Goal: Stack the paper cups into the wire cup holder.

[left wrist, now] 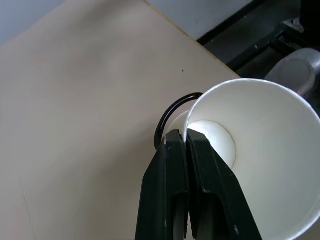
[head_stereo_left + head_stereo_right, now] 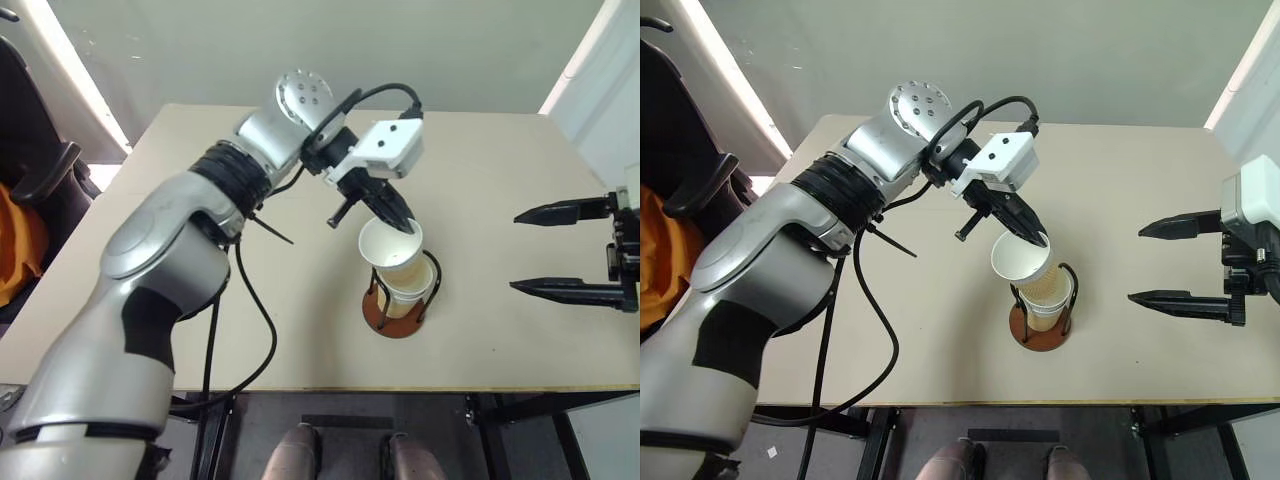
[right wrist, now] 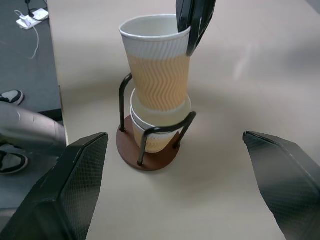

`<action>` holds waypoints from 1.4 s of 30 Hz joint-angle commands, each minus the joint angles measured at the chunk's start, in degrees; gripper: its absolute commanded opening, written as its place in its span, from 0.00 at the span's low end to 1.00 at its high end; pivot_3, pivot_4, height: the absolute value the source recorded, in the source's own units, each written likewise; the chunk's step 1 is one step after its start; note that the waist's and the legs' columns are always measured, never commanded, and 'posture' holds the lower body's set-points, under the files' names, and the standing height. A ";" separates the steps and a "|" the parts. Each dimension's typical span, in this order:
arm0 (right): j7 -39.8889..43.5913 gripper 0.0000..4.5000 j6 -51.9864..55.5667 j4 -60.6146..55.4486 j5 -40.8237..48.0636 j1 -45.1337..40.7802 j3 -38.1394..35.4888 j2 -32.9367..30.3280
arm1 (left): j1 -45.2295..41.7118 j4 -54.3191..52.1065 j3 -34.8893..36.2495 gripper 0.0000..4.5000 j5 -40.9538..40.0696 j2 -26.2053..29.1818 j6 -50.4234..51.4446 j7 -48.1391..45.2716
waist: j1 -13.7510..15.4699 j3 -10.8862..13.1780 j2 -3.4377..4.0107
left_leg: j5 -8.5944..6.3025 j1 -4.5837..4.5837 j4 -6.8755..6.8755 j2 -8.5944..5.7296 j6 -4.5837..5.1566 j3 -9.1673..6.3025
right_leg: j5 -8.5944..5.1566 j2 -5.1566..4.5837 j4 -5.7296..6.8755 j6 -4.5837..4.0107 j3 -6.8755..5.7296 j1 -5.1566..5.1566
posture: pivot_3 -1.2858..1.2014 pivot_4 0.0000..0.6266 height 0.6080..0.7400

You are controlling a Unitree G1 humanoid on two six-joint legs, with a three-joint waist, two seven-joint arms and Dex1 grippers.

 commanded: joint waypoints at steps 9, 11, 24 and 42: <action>-1.66 1.00 -0.72 -1.31 2.18 -0.17 -1.46 -0.95 | -1.84 1.85 2.77 0.01 4.05 -3.42 -2.34 -2.14 | 0.16 0.00 0.00 | -0.03 0.15 0.06 -0.03 0.07 0.05 | 0.00 -0.02 0.04 0.09 0.01 0.16 | 0.52 0.24 1.00; -1.66 1.00 -0.98 -1.28 2.27 -0.22 -1.24 -1.01 | -1.80 2.91 3.30 0.05 5.64 -4.22 -2.35 -2.14 | 0.17 0.00 0.00 | -0.05 0.17 0.09 -0.03 0.10 0.05 | -0.01 -0.02 0.03 0.11 0.01 0.22 | 0.52 0.24 1.00; -0.77 1.00 -5.31 2.66 1.42 -5.80 6.72 -1.36 | -0.51 6.34 13.21 0.78 12.75 -5.72 -2.75 -2.14 | 0.13 0.00 0.01 | -0.12 0.20 0.27 -0.05 0.21 0.07 | -0.06 -0.03 0.05 0.23 0.03 0.30 | 0.52 0.24 1.00; -4.46 1.00 -6.11 10.57 -6.63 -10.98 18.02 1.87 | 45.74 -52.51 49.19 0.78 1.72 34.14 37.42 8.95 | -1.15 -0.10 0.16 | -0.10 0.43 0.19 0.02 0.17 -0.06 | -0.29 0.15 0.09 -0.10 0.00 0.36 | 0.52 0.24 1.00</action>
